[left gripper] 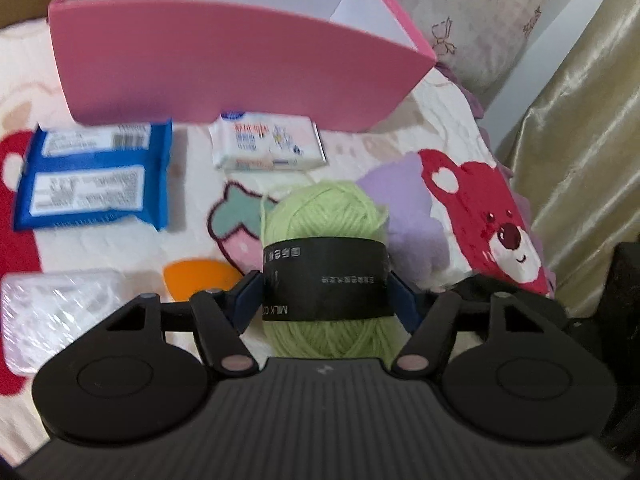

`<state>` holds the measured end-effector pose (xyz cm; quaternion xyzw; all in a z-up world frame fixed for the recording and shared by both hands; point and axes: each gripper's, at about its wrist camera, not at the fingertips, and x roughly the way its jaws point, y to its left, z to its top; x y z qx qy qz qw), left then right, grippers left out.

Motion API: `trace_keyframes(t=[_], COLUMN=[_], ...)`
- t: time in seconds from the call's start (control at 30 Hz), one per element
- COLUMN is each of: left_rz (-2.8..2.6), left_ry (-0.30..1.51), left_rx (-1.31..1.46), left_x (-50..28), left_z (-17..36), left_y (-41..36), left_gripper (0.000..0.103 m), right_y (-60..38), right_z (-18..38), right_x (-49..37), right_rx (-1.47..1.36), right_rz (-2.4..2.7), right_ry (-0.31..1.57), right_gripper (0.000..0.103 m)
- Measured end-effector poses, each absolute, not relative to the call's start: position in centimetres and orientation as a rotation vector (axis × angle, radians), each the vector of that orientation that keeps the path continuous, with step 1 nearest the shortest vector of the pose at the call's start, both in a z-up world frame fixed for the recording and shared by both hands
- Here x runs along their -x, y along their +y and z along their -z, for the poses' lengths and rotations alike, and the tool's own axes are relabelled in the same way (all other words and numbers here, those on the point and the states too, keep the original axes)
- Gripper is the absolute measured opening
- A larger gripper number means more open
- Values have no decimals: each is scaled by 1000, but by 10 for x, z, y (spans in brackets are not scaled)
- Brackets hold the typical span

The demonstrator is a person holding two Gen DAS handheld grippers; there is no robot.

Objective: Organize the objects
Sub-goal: 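Move the left tool to the green yarn ball and close on it, then lift the yarn ball with the left tool and carry it into the pink box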

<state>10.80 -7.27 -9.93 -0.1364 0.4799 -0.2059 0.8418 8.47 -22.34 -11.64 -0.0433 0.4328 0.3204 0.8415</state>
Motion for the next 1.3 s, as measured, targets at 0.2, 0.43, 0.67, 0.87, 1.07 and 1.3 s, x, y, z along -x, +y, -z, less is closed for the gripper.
trace_keyframes(t=[0.2,0.43,0.67,0.87,1.07,1.3], left_rz=[430,426,436,419,432,455], left_ry=[1002,984,942,842,784,745], left_rx=[272,332,348,327,348,381], left_x=[-103,-96,-82,-70,-72,-89], left_z=[98,86,49,-1,-52,-106], left_y=[-76,-71,-67,-68,-62,-53], left_gripper=[60,56,55,55,55,55], right_y=[-220,-221,-219,-221,-219,-221], right_z=[123,115,84,38,-10,-65], right_x=[-82,-77,-63,-61,-61,-76], right_rx=[111,131,192,149,216,210], right_rz=[-603,-580,-586,-592,-601,-617], right_ry=[925,889,826,807,725,679], right_gripper=[71,60,59,59,59,59])
